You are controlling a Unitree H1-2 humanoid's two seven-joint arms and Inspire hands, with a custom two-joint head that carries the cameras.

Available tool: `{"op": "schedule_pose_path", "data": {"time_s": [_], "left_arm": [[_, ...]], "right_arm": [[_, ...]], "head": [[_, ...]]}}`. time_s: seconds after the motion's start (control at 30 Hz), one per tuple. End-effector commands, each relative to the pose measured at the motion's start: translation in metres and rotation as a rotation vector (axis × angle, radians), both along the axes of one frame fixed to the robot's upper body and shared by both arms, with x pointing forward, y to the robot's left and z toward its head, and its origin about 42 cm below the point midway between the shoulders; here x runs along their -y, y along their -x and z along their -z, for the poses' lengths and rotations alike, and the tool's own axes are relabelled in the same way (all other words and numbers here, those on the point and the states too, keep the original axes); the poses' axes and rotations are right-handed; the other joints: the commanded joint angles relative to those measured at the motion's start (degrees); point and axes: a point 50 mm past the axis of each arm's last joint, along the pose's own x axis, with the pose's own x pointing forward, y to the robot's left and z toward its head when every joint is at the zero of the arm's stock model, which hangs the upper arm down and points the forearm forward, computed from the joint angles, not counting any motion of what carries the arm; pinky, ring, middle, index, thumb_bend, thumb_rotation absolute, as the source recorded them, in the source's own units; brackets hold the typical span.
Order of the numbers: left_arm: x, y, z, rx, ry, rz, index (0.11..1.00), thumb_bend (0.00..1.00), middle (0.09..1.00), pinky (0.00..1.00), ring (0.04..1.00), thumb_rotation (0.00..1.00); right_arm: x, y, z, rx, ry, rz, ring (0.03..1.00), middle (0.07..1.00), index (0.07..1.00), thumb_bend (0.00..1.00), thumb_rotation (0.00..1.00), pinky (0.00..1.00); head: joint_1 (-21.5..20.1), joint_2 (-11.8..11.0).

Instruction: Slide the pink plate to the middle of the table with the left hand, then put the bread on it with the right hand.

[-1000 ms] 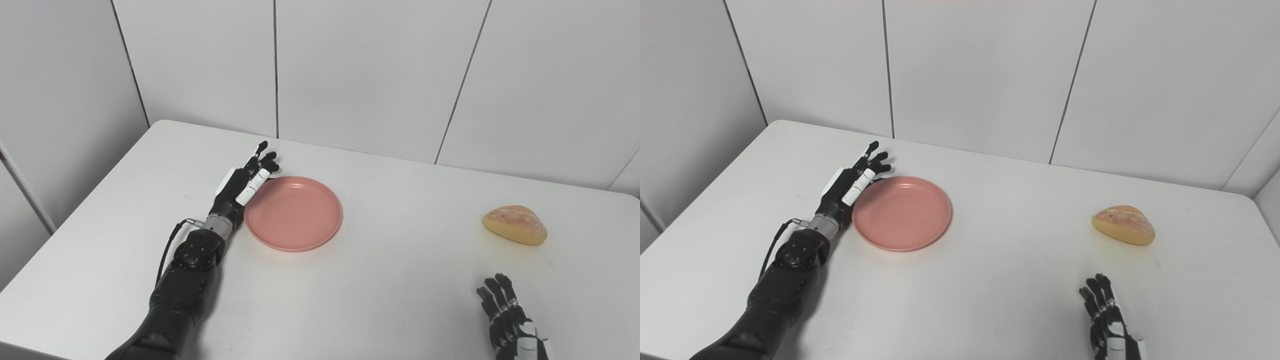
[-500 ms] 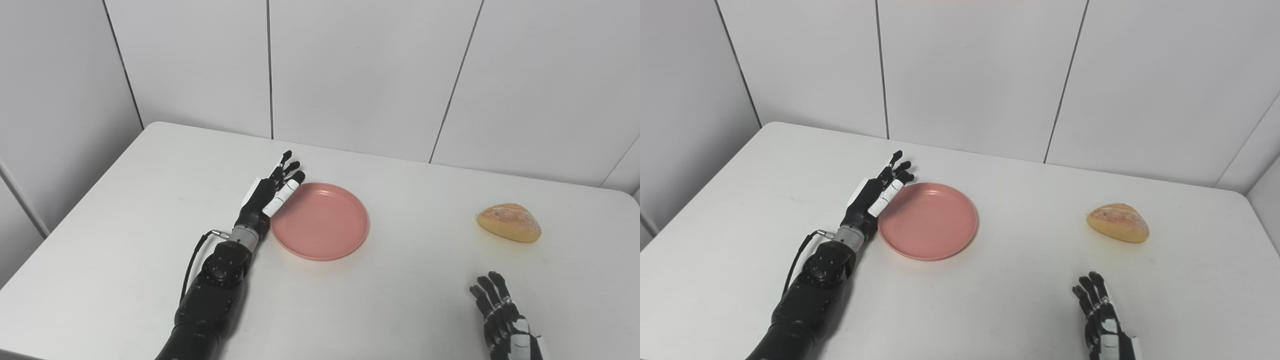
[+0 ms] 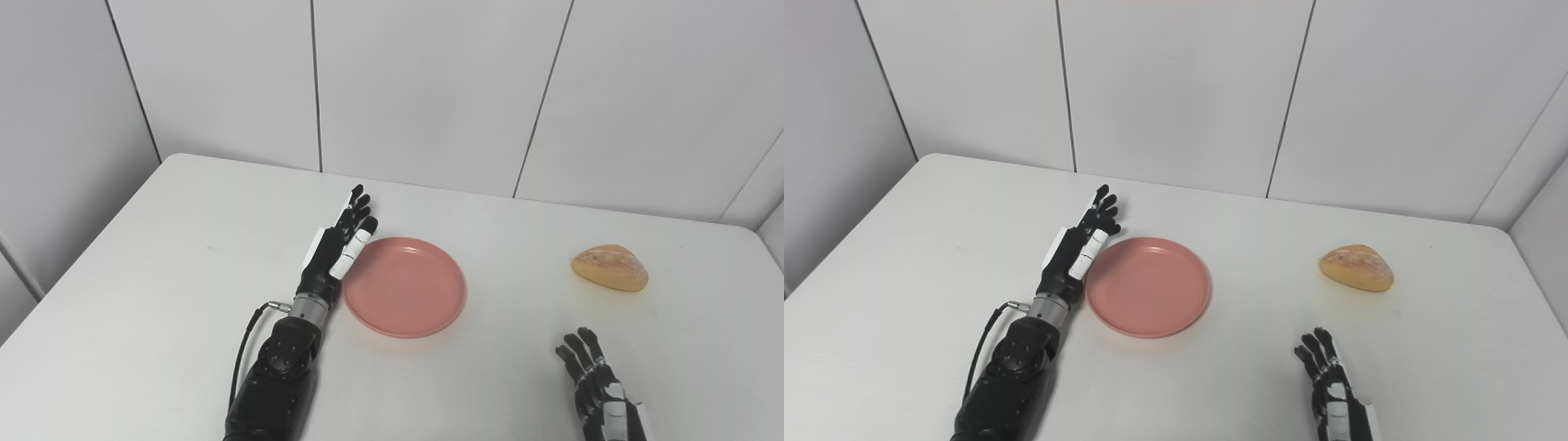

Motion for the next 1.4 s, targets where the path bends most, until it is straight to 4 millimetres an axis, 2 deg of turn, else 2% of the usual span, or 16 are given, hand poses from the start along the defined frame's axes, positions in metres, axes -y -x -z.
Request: {"op": "schedule_pose_path", "data": {"time_s": [0.0, 0.23, 0.43, 1.0, 1.3, 1.37], "left_arm": [[0.010, 0.036, 0.052, -0.124, 0.038, -0.009, 1.000, 0.84, 1.000, 0.94, 0.991, 0.87], [0.013, 0.045, 0.049, -0.114, 0.073, 0.032, 1.000, 0.83, 1.000, 0.96, 0.995, 0.85], [0.012, 0.049, 0.046, -0.123, 0.080, 0.040, 1.000, 0.83, 1.000, 0.97, 0.990, 0.87], [-0.006, 0.041, 0.036, -0.043, 0.044, -0.007, 1.000, 0.80, 1.000, 0.96, 0.977, 0.88], [-0.019, 0.034, 0.029, 0.007, 0.017, -0.060, 1.000, 0.81, 1.000, 0.92, 0.965, 0.88], [-0.023, 0.032, 0.028, -0.009, 0.009, -0.078, 1.000, 0.85, 1.000, 0.95, 0.967, 0.90]], "right_arm": [[-0.003, 0.000, -0.006, 0.012, -0.003, -0.004, 0.896, 0.914, 0.930, 0.82, 1.00, 1.00], [-0.010, 0.000, -0.008, 0.015, 0.003, 0.007, 0.884, 0.907, 0.923, 0.84, 1.00, 1.00], [-0.014, 0.001, -0.008, 0.020, 0.000, 0.003, 0.876, 0.906, 0.932, 0.83, 1.00, 0.99], [-0.016, -0.001, -0.008, 0.015, -0.003, 0.004, 0.879, 0.908, 0.931, 0.83, 1.00, 1.00], [-0.016, 0.000, -0.009, 0.014, -0.004, 0.006, 0.874, 0.905, 0.929, 0.83, 1.00, 0.99], [-0.016, 0.000, -0.009, 0.013, -0.005, 0.006, 0.875, 0.904, 0.926, 0.83, 1.00, 0.99]], "head": [[-0.56, 0.01], [-3.41, 0.57], [-3.75, 0.87], [-3.73, 0.67], [-3.56, 0.72], [-3.38, 0.75]]}}
